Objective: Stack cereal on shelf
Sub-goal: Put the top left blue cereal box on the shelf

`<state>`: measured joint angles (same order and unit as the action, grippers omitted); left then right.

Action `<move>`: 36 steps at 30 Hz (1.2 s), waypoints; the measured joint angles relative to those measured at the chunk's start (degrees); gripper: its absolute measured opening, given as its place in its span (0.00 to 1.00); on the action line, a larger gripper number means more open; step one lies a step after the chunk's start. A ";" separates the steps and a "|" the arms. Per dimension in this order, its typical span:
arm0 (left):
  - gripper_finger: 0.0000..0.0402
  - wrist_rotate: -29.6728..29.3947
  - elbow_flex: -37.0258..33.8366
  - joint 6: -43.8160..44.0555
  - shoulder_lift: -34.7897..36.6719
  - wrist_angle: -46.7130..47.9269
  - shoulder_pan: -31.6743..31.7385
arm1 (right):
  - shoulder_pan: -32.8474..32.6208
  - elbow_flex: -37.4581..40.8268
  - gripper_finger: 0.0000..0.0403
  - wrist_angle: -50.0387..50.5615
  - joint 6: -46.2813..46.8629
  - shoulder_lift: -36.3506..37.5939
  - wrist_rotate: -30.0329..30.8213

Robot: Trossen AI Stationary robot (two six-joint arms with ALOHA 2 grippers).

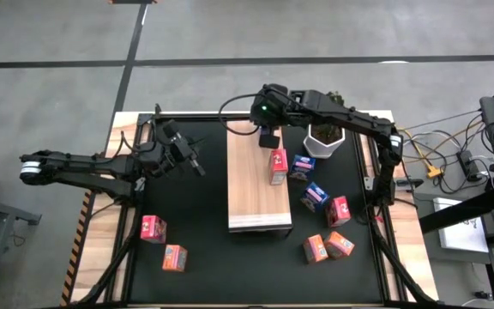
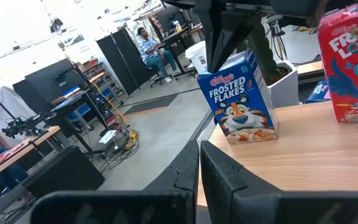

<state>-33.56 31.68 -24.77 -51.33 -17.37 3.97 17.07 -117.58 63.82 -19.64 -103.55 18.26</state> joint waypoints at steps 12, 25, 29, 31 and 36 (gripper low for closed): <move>0.00 0.00 0.00 0.00 0.00 0.35 0.00 | 0.54 0.17 0.02 1.09 -1.20 1.43 -0.22; 0.00 0.00 0.00 0.02 0.00 0.29 0.00 | 0.50 0.22 0.02 1.05 -0.06 2.43 -0.78; 0.00 -0.01 0.00 0.02 0.00 0.27 -0.01 | 0.50 0.22 0.02 0.99 -0.04 2.49 -0.76; 0.00 0.00 0.00 0.02 0.00 0.26 0.00 | 0.47 0.22 0.02 0.95 0.00 2.60 -0.76; 0.00 0.00 0.00 0.02 0.00 0.25 -0.01 | 0.02 0.22 0.02 0.74 1.01 3.59 -0.76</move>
<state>-33.56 31.68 -24.75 -51.33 -17.12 3.95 17.09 -117.36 64.56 -18.63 -99.96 17.50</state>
